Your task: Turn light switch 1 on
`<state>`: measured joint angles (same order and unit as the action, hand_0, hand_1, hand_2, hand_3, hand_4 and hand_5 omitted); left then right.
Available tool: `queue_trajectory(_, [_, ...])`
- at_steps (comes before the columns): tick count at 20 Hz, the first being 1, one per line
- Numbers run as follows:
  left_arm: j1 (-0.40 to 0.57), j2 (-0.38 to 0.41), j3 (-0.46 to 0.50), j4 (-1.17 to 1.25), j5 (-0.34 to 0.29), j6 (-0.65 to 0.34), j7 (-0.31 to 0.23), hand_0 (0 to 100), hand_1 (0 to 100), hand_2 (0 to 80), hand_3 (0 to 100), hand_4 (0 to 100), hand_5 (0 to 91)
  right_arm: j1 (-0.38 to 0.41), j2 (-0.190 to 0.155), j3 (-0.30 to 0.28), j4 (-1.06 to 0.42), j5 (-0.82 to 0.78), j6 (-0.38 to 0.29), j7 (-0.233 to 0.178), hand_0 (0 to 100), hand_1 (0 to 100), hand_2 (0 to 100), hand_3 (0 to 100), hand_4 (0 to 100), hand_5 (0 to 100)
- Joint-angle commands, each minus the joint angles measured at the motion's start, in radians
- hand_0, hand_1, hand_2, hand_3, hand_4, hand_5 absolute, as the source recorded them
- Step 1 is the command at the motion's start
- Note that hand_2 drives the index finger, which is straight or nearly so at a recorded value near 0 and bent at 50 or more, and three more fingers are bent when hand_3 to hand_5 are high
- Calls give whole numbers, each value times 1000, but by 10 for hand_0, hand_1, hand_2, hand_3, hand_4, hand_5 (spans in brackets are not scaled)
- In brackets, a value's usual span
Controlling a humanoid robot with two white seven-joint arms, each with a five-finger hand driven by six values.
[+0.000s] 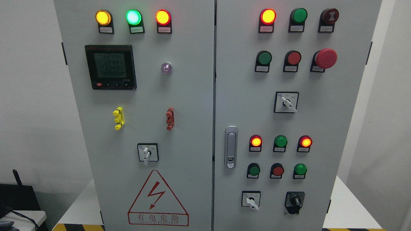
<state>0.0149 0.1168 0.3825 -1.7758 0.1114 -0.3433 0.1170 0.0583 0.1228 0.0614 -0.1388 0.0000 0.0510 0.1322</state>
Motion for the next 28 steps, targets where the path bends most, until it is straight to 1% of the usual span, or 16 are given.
queue_trajectory(1, [-49,-3,-259,-102,-22,10,55,165,242,489,677,729,649,0,0,0,-1,-18,0,6,120,389,0,0,0,0])
queue_trajectory(4, [-61,-5,-315,-102,-22,32,90,159,244,497,684,734,661,0,0,0,-1,-18,0,4,120,389,0,0,0,0])
queue_trajectory(8, [-110,-31,-341,-103,-32,81,101,154,242,506,689,740,664,0,0,0,1,-17,0,4,120,389,0,0,0,0])
queue_trajectory(10, [-125,-60,-353,-103,-73,99,113,143,241,507,693,744,668,0,0,0,-1,-18,0,4,120,389,0,0,0,0])
queue_trajectory(13, [-156,-75,-387,-103,-117,127,150,69,266,527,715,759,684,0,0,0,1,-17,0,4,120,389,0,0,0,0])
queue_trajectory(15, [-179,-110,-422,-102,-145,165,185,23,298,544,730,771,695,0,0,0,-1,-17,0,6,120,389,0,0,0,0])
queue_trajectory(16, [-193,-127,-433,-102,-163,187,203,15,307,547,735,773,699,0,0,0,1,-18,0,6,120,389,0,0,0,0])
queue_trajectory(19, [-208,-144,-447,-97,-205,234,214,0,350,565,750,785,714,0,0,0,1,-17,0,6,120,389,0,0,0,0])
queue_trajectory(22, [-227,-169,-462,-96,-240,288,246,0,411,570,757,793,727,0,0,0,1,-18,0,6,120,389,0,0,0,0])
queue_trajectory(26, [-246,-174,-493,-96,-259,346,296,0,499,574,765,800,733,0,0,0,1,-18,0,4,120,389,0,0,0,0])
queue_trajectory(28, [-265,-181,-502,-96,-271,385,323,0,511,578,767,803,740,0,0,0,-1,-17,0,4,120,389,0,0,0,0])
